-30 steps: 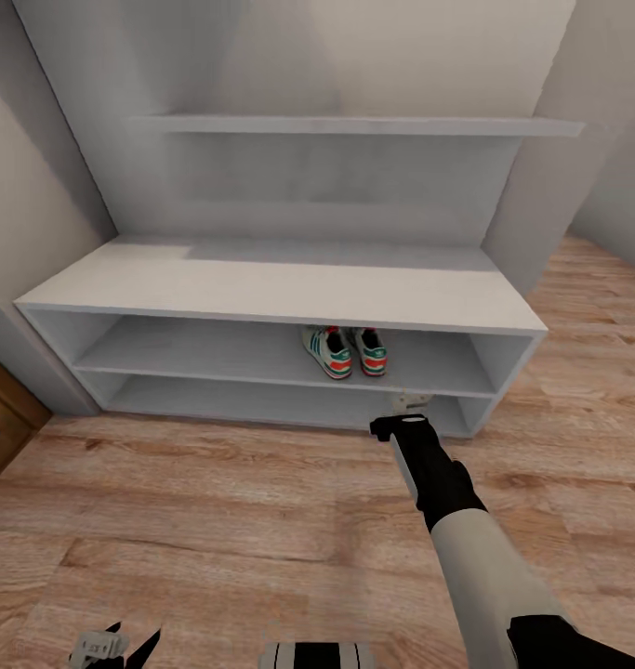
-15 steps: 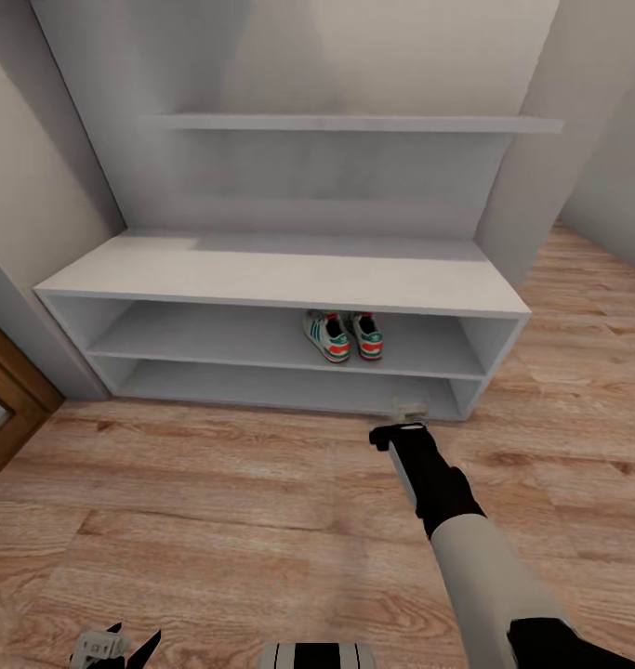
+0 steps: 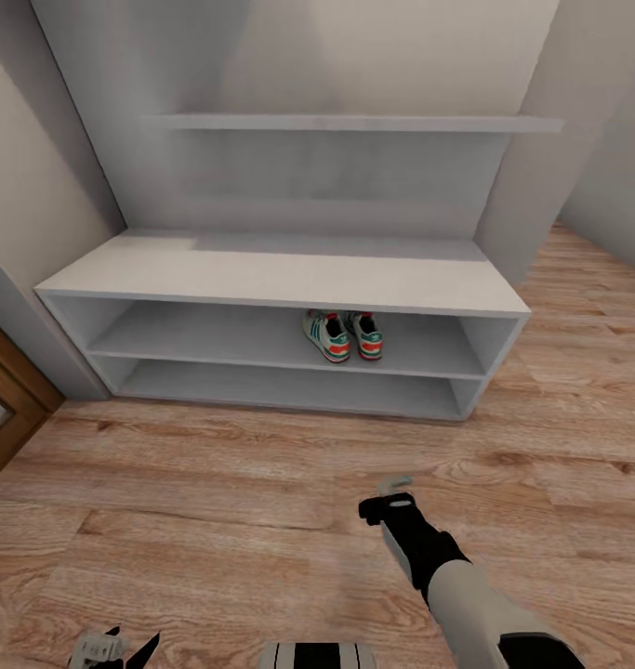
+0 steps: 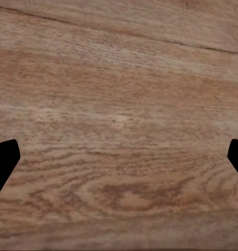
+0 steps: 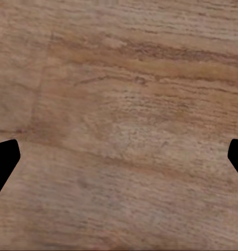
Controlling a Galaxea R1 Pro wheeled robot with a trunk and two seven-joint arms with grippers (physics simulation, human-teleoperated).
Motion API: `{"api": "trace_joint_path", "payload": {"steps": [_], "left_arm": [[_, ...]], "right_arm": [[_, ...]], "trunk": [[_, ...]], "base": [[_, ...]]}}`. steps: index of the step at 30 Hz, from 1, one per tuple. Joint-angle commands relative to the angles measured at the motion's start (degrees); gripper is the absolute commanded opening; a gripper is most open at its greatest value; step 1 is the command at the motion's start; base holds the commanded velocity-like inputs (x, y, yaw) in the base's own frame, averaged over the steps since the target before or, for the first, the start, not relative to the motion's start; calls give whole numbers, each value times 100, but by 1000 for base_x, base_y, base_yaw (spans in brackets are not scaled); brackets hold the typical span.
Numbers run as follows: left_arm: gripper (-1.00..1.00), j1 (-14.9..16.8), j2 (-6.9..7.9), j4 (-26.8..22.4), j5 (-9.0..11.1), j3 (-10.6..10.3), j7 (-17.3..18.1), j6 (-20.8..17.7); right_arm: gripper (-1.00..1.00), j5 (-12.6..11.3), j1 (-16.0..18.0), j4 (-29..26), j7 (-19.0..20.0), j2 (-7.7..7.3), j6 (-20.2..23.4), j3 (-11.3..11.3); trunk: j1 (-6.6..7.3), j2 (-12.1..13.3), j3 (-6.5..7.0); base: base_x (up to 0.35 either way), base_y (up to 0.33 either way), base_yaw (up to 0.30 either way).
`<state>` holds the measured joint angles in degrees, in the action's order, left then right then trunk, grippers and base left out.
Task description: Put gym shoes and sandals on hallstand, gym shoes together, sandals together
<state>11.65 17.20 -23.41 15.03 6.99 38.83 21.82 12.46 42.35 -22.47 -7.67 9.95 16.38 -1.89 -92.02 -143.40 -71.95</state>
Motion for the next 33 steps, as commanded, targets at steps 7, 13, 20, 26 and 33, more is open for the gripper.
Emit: {"api": "trace_joint_path", "payload": {"steps": [7,13,20,26,33], "left_arm": [[100,4,-5,63,43,37,19,-9],[100,4,-14,71,37,25,-415,-3],[100,4,-22,73,35,15,-637,-3],[100,4,-28,94,36,13,-672,-3],[100,4,-62,144,37,13,-705,4]], "right_arm": [[100,57,-92,1443,211,-475,-1917,-11],[100,40,-323,2029,1304,-1190,-3141,-14],[100,15,-658,2078,1707,-1525,-3410,-34],[100,5,-832,2084,1758,-1685,-3492,-46],[100,-202,-909,2085,1713,-1695,-3499,-108]], "trunk": [[1,-2,-4],[1,-2,-4],[1,-2,-4],[1,-2,-4],[1,-2,-4]], "base": [[0,0,0],[0,0,0],[0,0,0],[0,0,-13],[0,0,-20]]}}
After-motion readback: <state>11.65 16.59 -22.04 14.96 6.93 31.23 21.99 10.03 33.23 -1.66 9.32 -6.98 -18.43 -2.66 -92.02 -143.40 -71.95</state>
